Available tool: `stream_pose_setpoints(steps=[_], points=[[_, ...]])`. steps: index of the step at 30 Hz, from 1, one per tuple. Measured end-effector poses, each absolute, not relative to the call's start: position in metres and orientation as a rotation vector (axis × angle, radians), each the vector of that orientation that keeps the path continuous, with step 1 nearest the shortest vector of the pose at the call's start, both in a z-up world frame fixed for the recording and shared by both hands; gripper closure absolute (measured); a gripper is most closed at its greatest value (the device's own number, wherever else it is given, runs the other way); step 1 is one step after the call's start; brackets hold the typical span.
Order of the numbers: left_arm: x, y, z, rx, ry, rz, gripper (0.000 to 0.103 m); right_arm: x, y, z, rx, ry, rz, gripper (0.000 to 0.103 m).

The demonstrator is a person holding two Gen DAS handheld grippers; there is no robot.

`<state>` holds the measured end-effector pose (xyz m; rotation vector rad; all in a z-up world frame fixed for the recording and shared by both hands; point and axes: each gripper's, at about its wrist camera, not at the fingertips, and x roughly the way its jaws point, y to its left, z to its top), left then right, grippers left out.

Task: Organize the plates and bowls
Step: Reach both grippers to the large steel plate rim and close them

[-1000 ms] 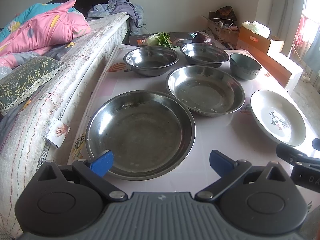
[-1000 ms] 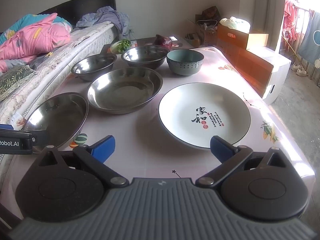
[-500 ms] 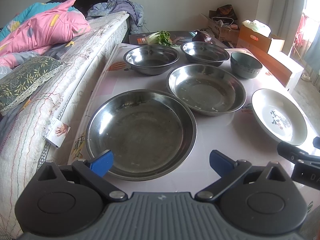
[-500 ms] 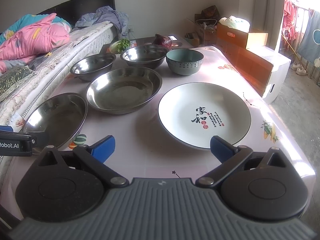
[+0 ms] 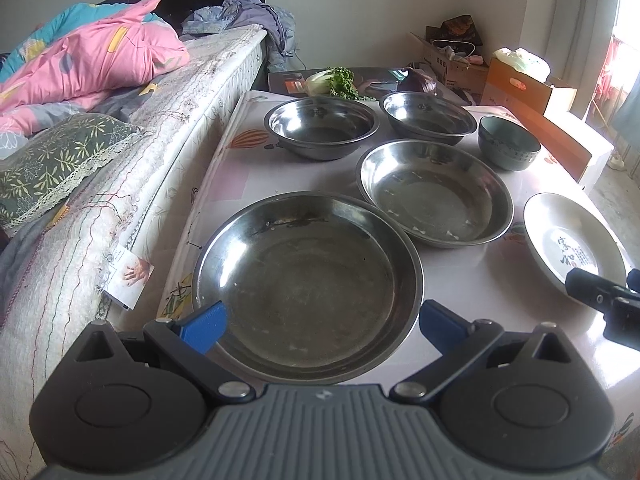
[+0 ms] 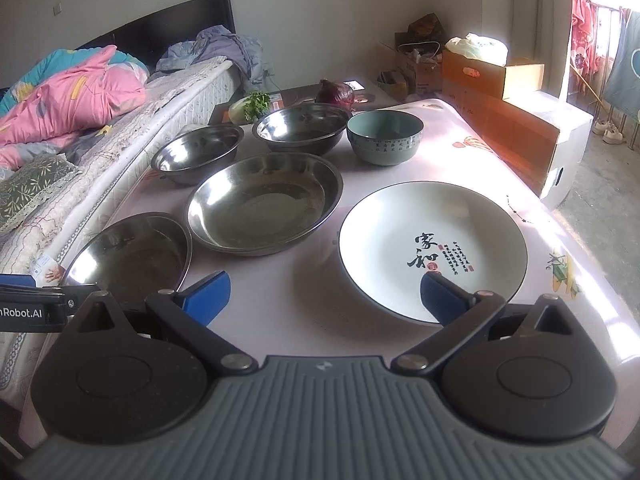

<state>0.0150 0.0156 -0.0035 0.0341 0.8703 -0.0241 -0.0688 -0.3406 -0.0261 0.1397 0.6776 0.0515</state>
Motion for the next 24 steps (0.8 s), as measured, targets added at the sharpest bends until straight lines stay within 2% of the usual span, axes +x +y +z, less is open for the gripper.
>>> stream_pose_setpoints(steps=[13, 19, 24], points=[[0.067, 0.052, 0.022, 0.032, 0.776, -0.017, 0.0, -0.016, -0.32, -0.005, 0.17, 0.588, 0.214, 0.001], [0.118, 0.07, 0.032, -0.063, 0.759, -0.081, 0.0, 0.046, -0.313, 0.009, 0.226, 0.55, 0.259, 0.001], [0.164, 0.069, 0.028, -0.036, 0.755, -0.008, 0.001, 0.117, -0.302, 0.004, 0.3, 0.595, 0.325, 0.002]])
